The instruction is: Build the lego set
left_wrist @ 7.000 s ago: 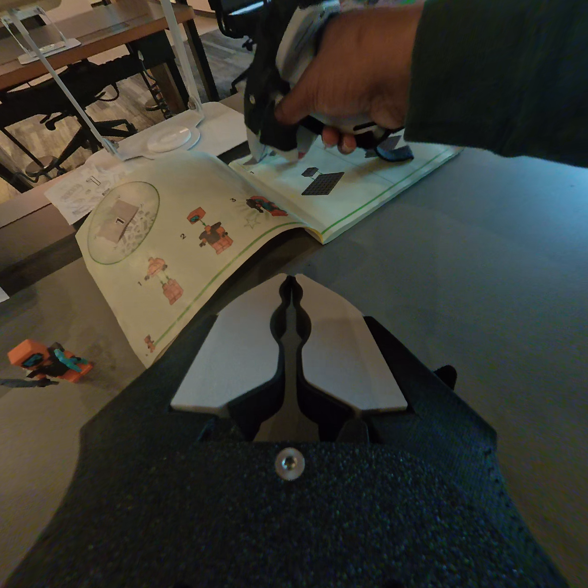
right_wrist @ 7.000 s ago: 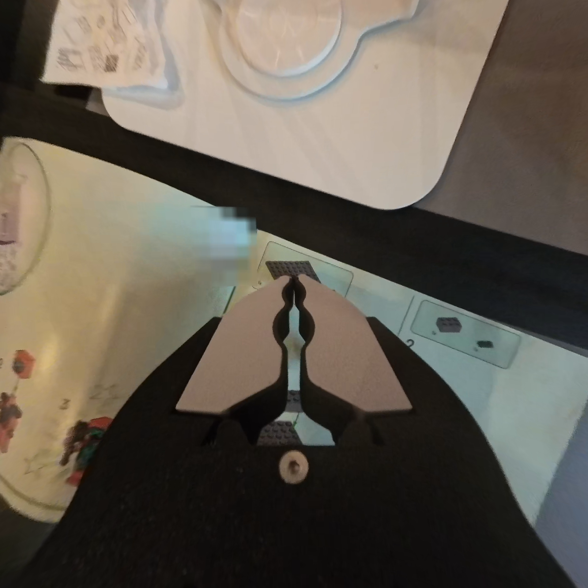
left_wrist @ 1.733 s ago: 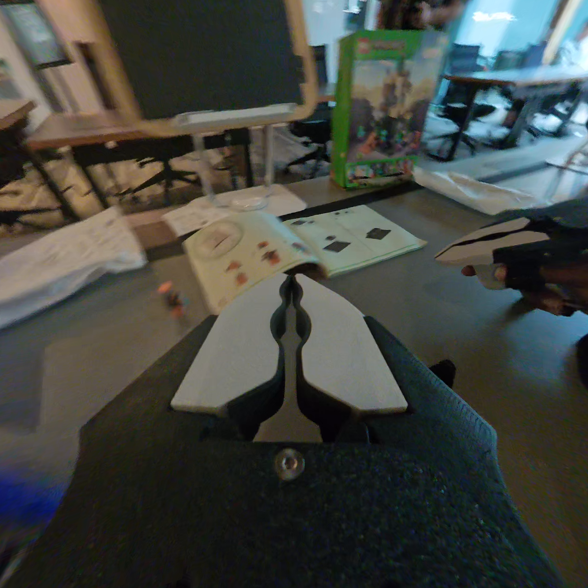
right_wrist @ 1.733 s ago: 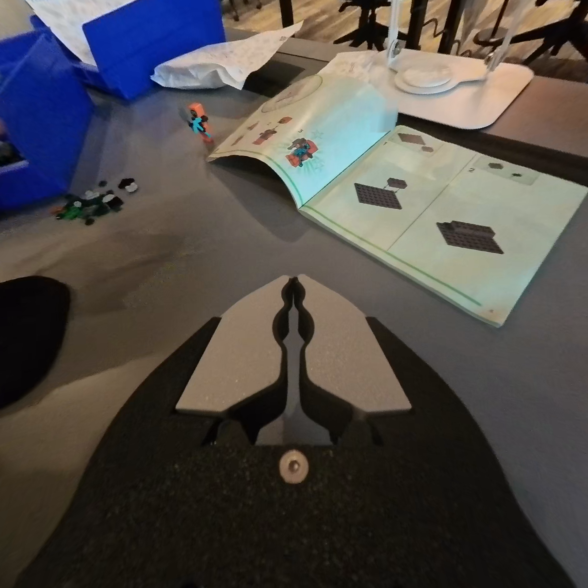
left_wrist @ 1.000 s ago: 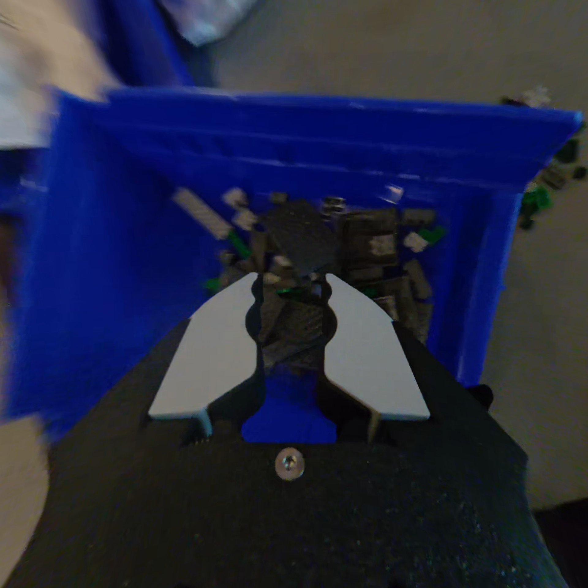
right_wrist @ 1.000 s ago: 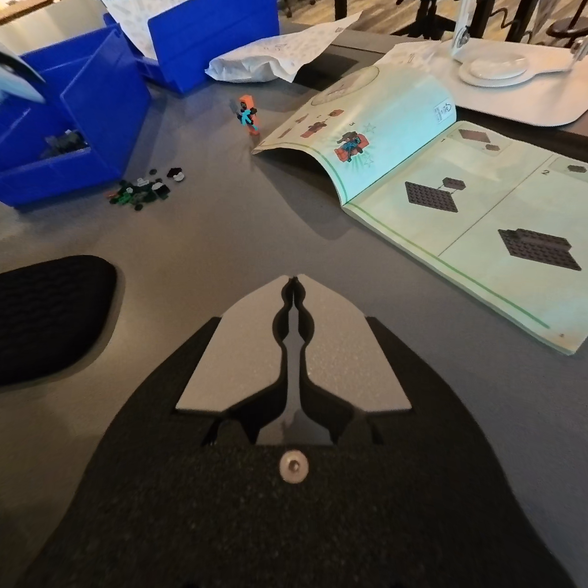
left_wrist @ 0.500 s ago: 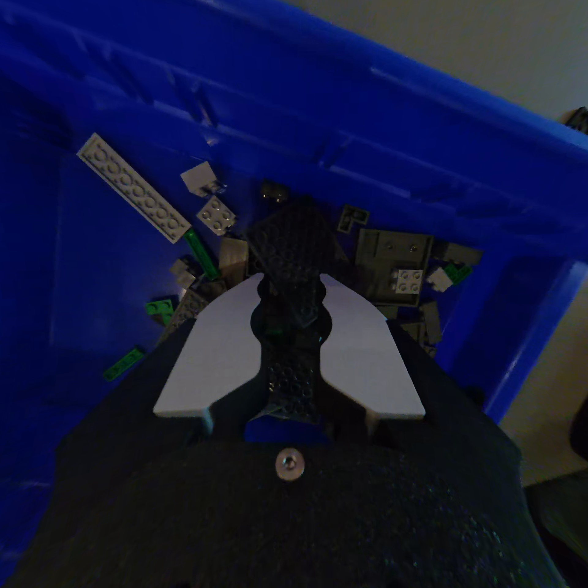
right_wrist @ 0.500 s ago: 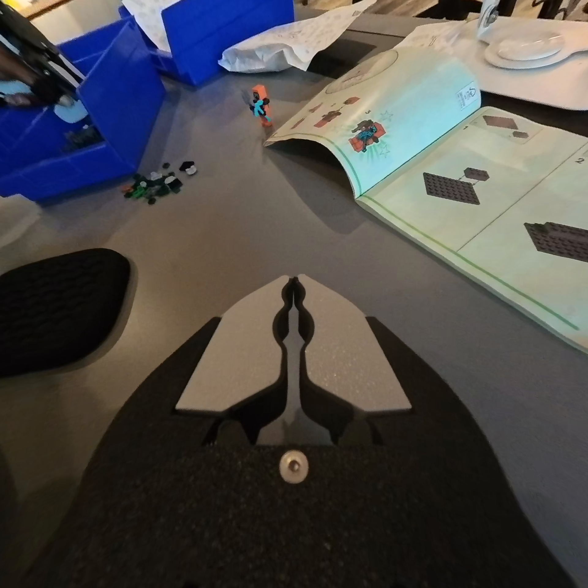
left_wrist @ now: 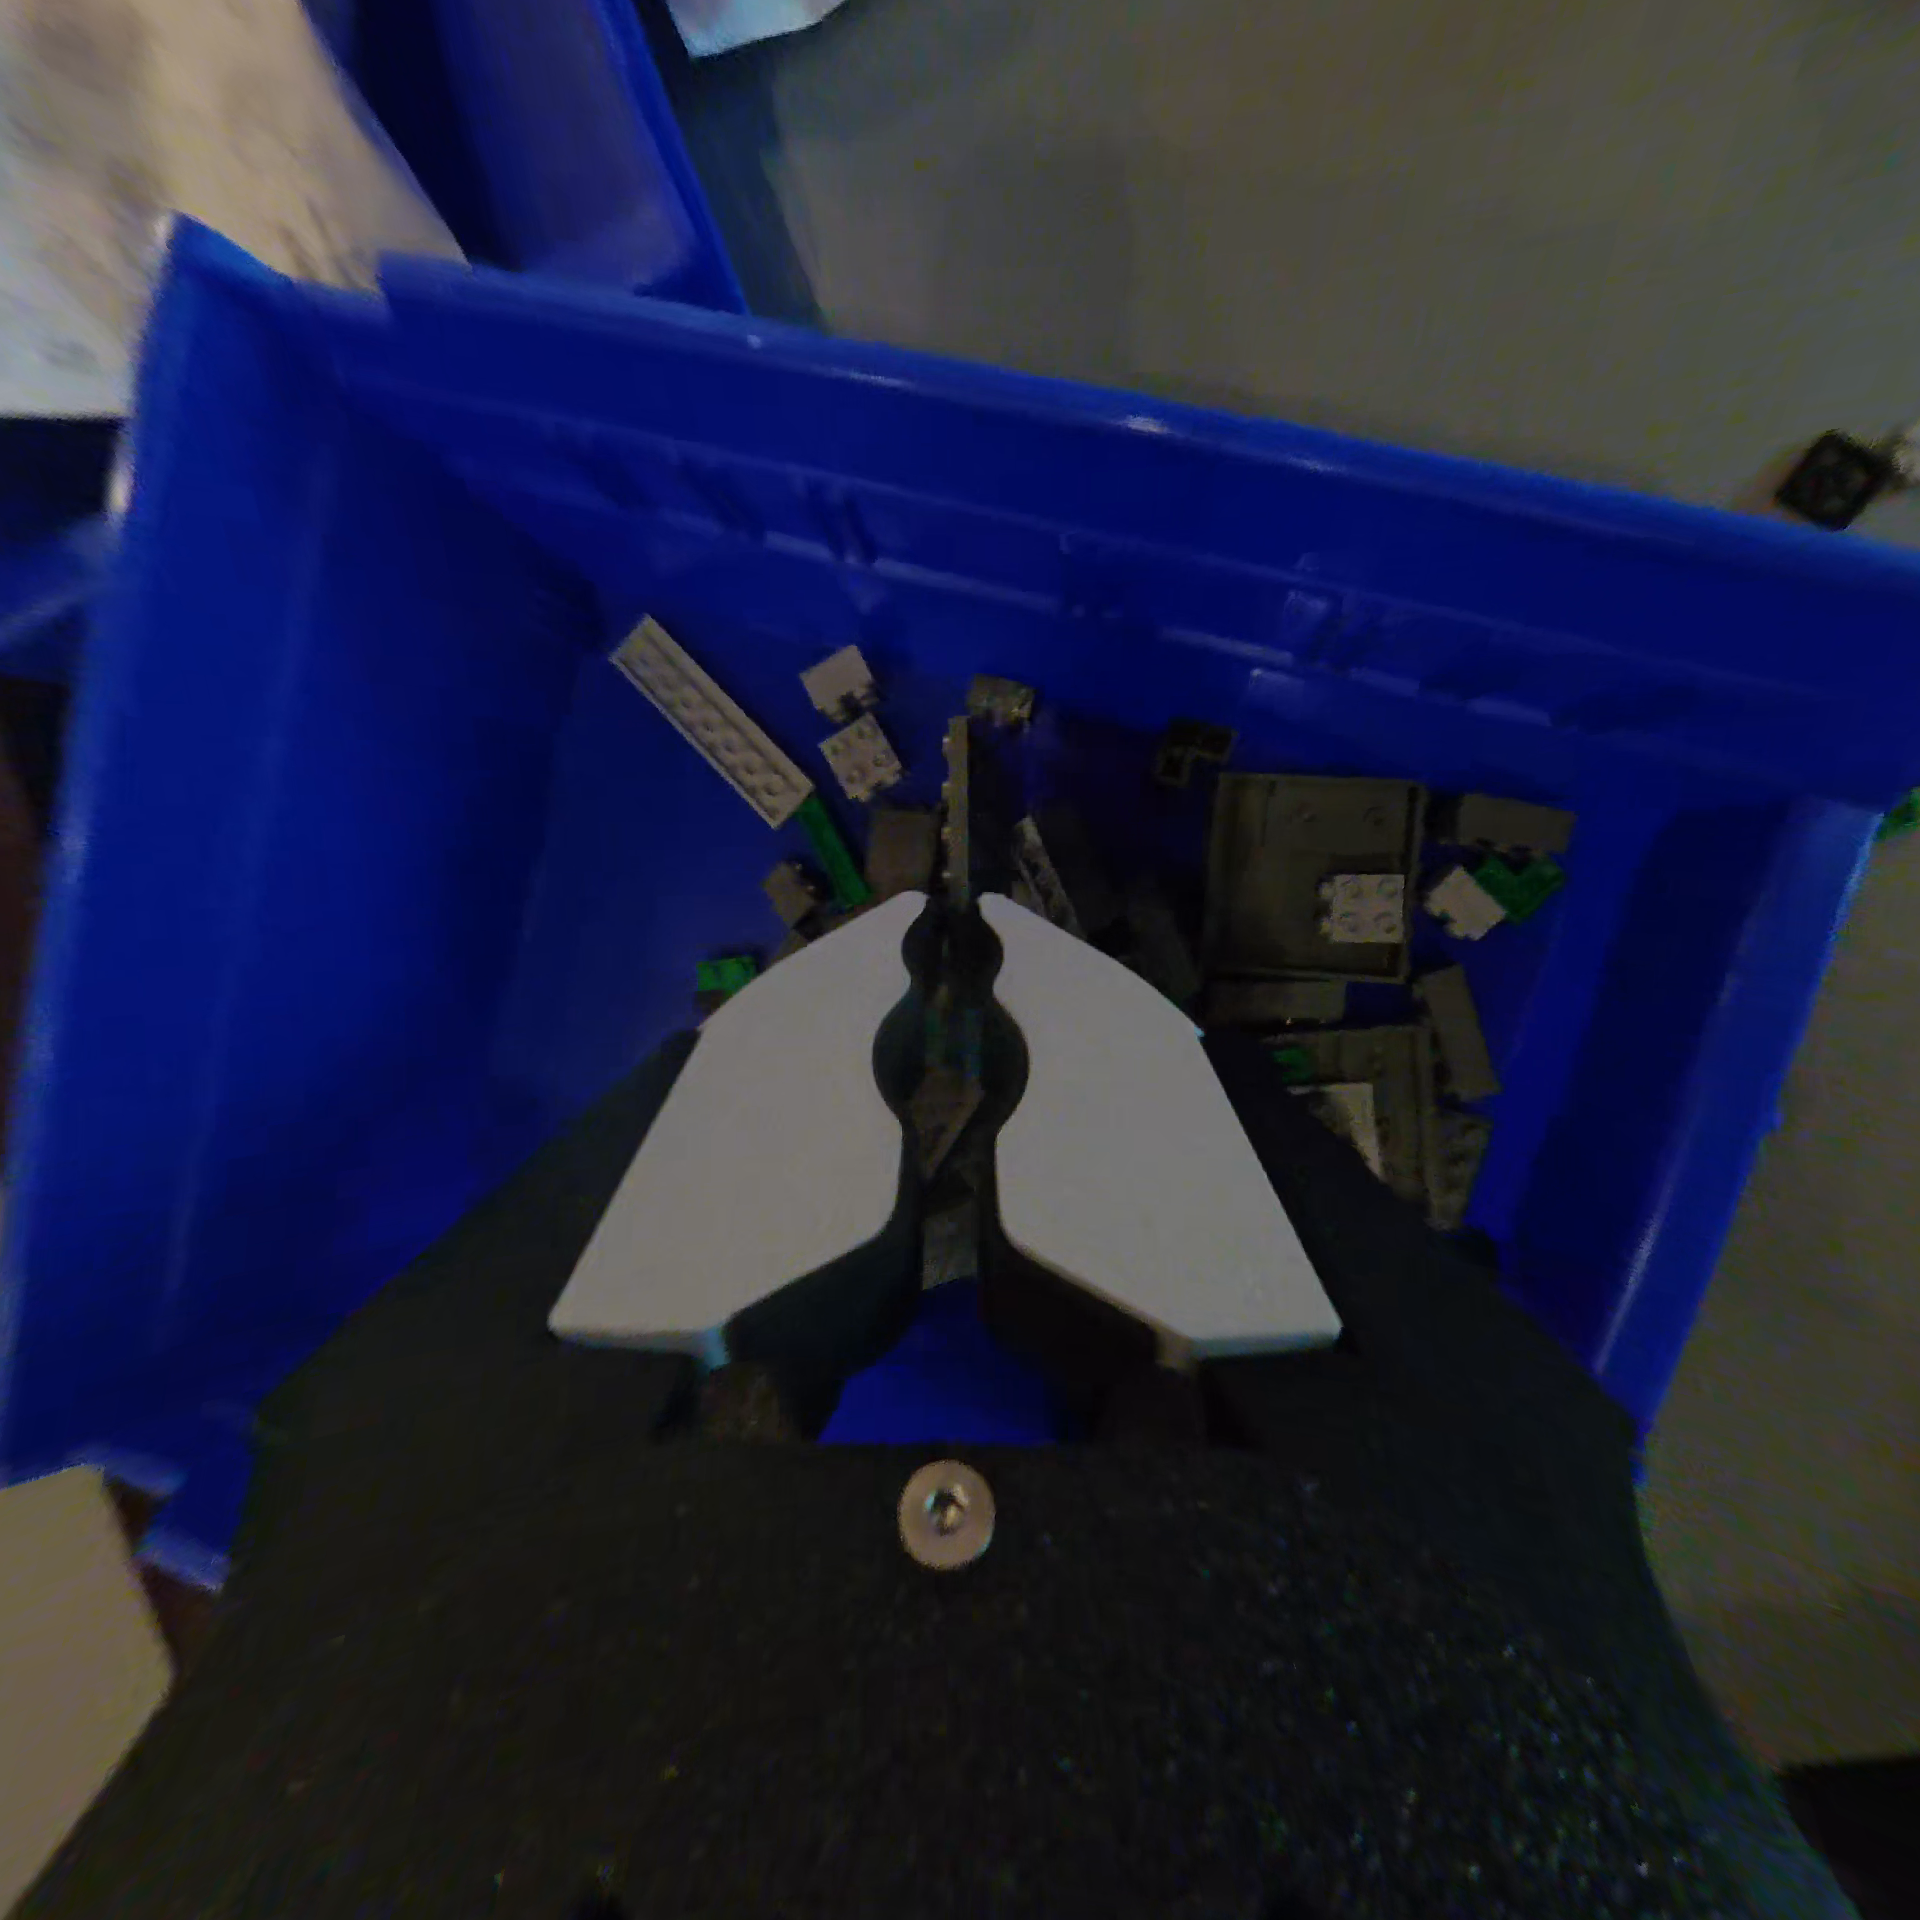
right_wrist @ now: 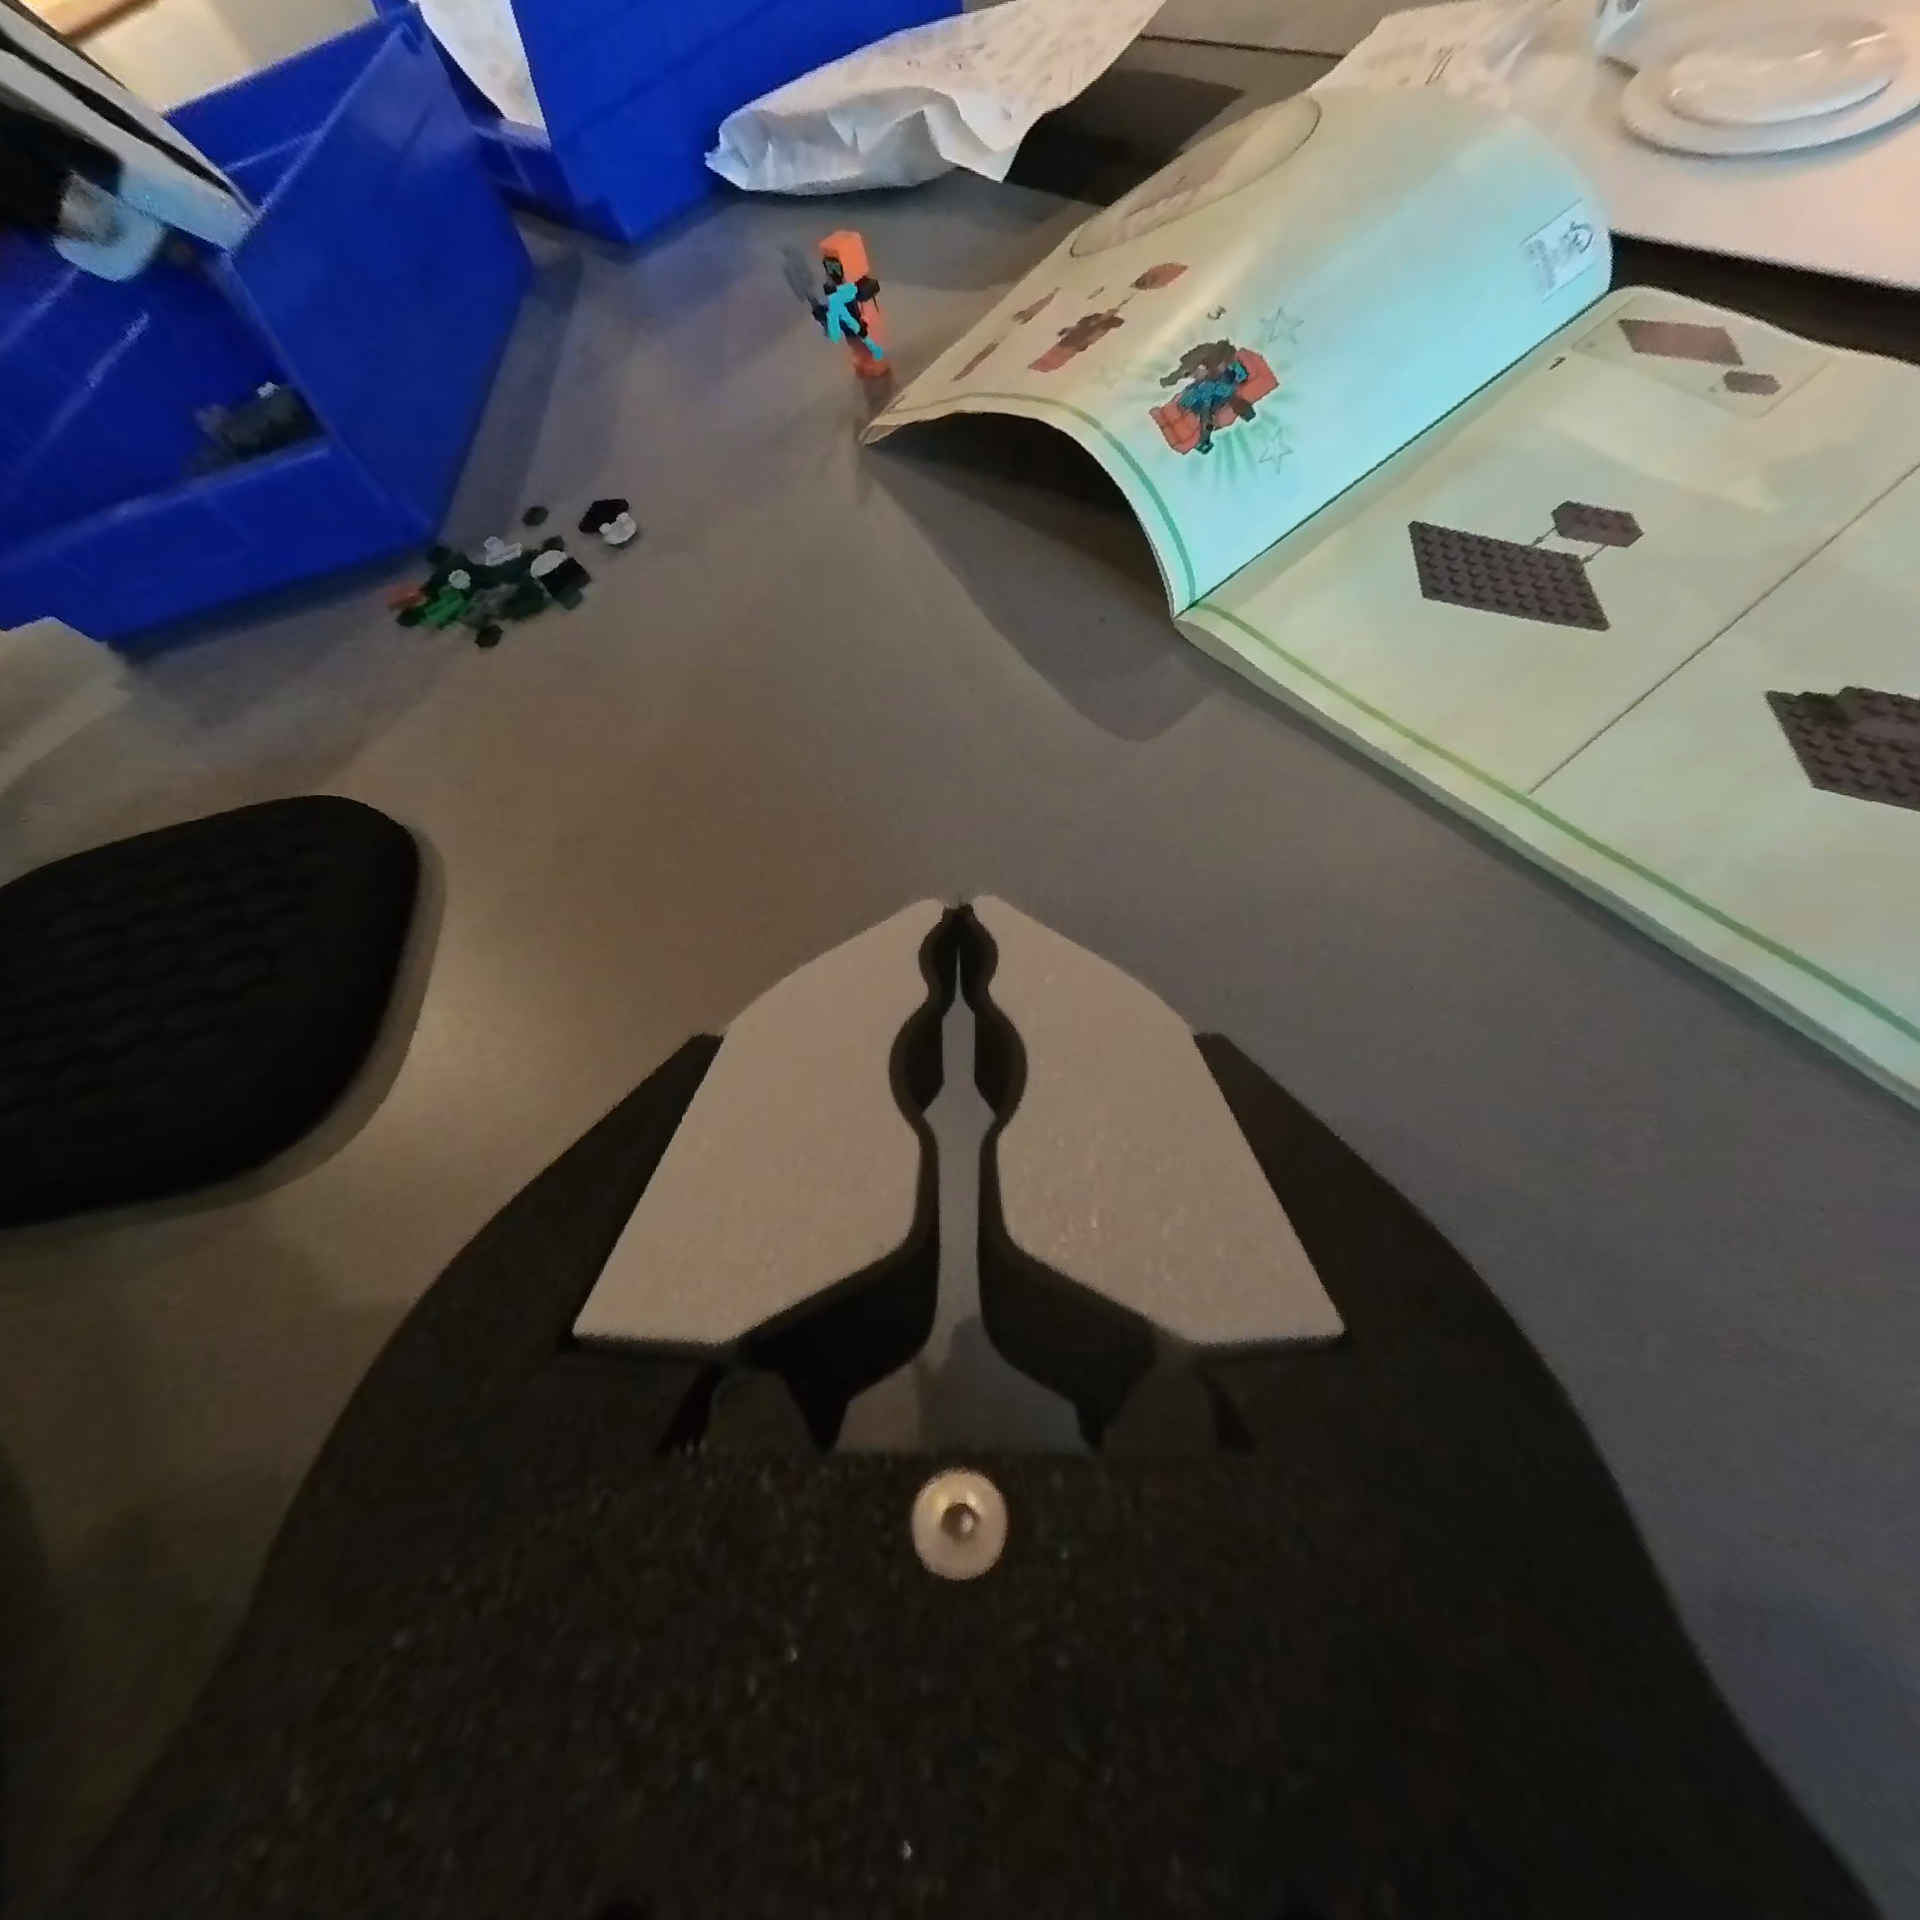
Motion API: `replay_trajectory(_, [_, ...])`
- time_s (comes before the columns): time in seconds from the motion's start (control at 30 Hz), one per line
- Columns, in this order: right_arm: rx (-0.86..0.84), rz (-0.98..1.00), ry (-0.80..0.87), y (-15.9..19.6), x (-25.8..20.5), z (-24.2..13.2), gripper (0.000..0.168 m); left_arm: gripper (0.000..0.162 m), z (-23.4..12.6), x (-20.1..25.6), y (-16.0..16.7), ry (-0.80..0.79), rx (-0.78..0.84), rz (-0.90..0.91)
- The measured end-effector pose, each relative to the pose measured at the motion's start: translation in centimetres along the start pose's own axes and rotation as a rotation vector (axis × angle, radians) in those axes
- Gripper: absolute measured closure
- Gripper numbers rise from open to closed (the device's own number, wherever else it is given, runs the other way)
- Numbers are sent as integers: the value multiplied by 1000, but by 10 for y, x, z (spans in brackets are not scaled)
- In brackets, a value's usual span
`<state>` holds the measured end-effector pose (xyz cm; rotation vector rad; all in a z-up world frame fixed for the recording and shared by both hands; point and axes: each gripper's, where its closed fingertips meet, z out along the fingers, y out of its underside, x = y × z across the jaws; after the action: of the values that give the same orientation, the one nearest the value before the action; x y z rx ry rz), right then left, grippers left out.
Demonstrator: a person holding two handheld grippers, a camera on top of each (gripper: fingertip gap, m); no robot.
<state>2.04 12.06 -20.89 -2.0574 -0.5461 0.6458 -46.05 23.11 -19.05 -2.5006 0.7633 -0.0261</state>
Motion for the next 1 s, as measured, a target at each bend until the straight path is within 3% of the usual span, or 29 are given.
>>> replay_trajectory(0.2, [-20, 9, 1, 5, 0, 5, 168, 157, -7, 2, 3, -64, 40, 99])
replay_trajectory(0.47, [-29, 15, 5, 7, 0, 8, 168, 158, -53, 22, -27, -360, 230, 400])
replay_trajectory(0.57, [-29, 14, 3, 7, -1, 8, 168, 158, -75, 54, -46, -392, 327, 477])
replay_trajectory(0.73, [-16, 6, -16, 3, -7, 7, 168, 158, -96, 124, -83, -317, 455, 582])
replay_trajectory(1.0, [9, -203, -143, -31, -48, -5, 168, 158, -84, 262, -136, -172, 646, 836])
